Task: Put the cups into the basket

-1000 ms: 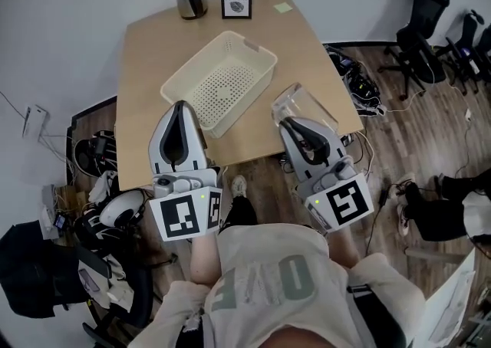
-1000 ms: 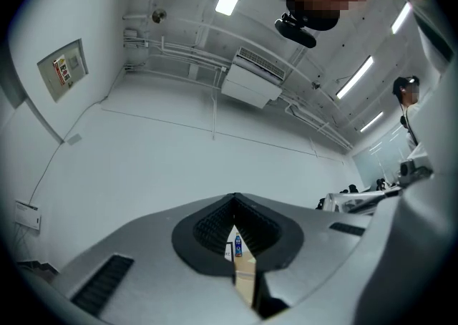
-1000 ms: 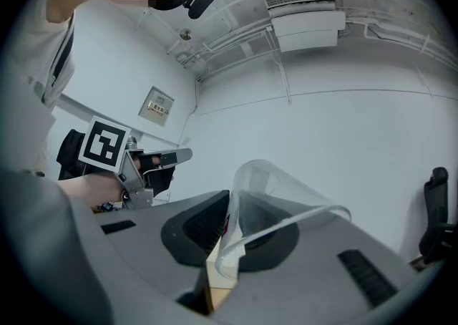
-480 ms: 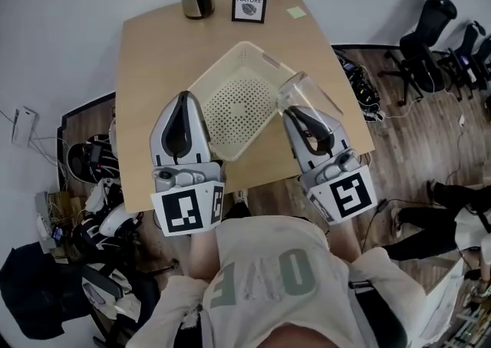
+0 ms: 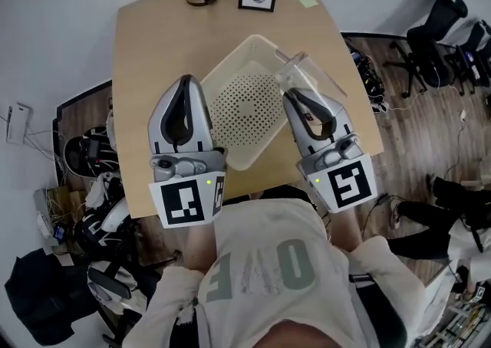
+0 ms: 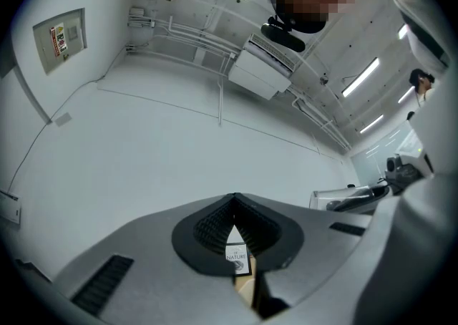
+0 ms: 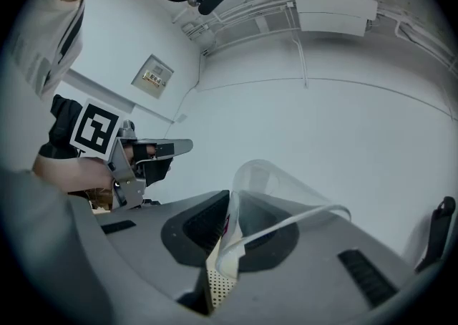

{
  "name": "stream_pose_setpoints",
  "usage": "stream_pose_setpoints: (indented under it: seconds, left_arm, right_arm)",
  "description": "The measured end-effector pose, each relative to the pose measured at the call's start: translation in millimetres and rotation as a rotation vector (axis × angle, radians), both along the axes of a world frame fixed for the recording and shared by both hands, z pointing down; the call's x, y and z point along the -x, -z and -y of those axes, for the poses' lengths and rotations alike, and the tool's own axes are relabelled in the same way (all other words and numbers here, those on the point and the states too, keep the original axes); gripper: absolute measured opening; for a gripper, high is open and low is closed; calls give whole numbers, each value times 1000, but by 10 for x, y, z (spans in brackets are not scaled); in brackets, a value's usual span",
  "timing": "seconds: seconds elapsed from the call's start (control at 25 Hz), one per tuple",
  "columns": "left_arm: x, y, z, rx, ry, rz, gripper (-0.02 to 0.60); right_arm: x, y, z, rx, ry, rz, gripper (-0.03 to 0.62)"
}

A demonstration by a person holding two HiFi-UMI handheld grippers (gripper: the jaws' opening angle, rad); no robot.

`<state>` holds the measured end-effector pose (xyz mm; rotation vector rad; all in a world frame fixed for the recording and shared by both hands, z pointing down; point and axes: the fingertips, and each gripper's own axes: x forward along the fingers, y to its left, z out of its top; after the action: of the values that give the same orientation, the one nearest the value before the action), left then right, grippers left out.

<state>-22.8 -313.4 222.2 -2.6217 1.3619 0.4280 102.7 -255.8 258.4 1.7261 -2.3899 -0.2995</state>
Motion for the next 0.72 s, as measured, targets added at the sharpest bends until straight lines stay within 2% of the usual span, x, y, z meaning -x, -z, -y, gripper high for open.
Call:
stream_pose_setpoints:
  seconds: [0.28,0.56,0.72]
  left_arm:
    - [-242,-110,113,34,14,34,5]
    - [-278,-222,136,49,55,42,5]
    - [-225,-284,157,51,85,39,5]
  right_arm:
    - [-148,-244,182,87,77,-138,25]
    - [-109,-644,363,209,209,-359,25]
    - [-50,-1077,470,266,308,-550,24]
